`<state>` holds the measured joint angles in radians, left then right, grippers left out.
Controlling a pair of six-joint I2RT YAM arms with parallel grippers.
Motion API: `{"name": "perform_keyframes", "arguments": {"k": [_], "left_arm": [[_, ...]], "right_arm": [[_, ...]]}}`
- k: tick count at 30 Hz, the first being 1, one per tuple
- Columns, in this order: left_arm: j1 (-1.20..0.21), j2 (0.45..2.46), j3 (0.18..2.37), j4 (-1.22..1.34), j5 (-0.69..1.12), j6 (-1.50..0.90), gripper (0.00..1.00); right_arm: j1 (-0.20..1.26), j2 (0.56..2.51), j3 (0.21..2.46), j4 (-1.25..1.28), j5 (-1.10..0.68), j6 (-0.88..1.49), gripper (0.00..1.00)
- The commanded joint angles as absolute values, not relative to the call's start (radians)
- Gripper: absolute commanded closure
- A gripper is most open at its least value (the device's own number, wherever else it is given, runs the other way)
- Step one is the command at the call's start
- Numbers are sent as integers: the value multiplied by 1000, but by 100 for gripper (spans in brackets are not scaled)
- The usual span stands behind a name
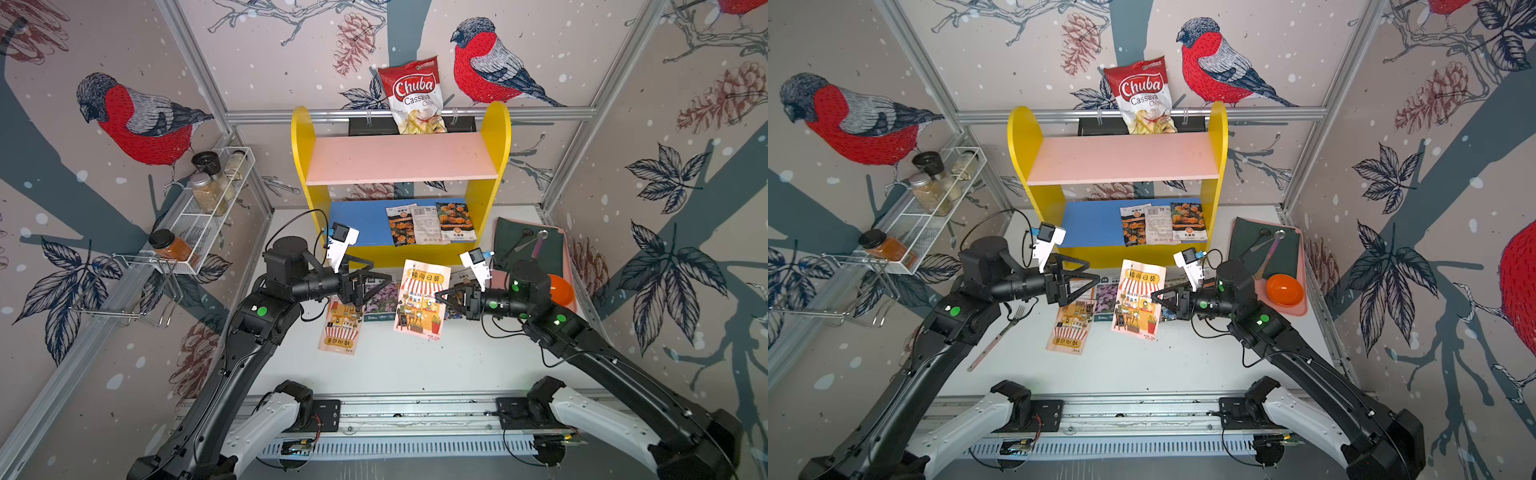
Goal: Take the seed bag off the shelf
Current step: Pick up the seed packet from the shelf, then place the seed packet at the center of the board.
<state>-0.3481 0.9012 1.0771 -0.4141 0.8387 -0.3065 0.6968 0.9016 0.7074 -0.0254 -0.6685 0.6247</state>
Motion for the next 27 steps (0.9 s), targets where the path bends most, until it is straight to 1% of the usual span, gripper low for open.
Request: {"name": "perform_keyframes", "arguments": {"k": [1,5,8,11,19,27], "left_arm": [[-340,885,1060,-410,839,-273,4],[-331,887,1055,-412,838,-272,4],[-332,884,1055,-413,827,-267,4],[-330,874,1043,-396,802,-267,5],[-327,864,1028,-378,781,-273,5],[-324,848,1026,-397,740,-258,5]], "right_arm": [[763,916,649,87,-562,698,100],[844,956,606,136,-518,717,100],[876,983,573,210,-508,748,100],[908,1017,571,227,-490,747,100],[971,1101,543,321,-471,771,100],[1003,1172,518,375,-449,794,100]]}}
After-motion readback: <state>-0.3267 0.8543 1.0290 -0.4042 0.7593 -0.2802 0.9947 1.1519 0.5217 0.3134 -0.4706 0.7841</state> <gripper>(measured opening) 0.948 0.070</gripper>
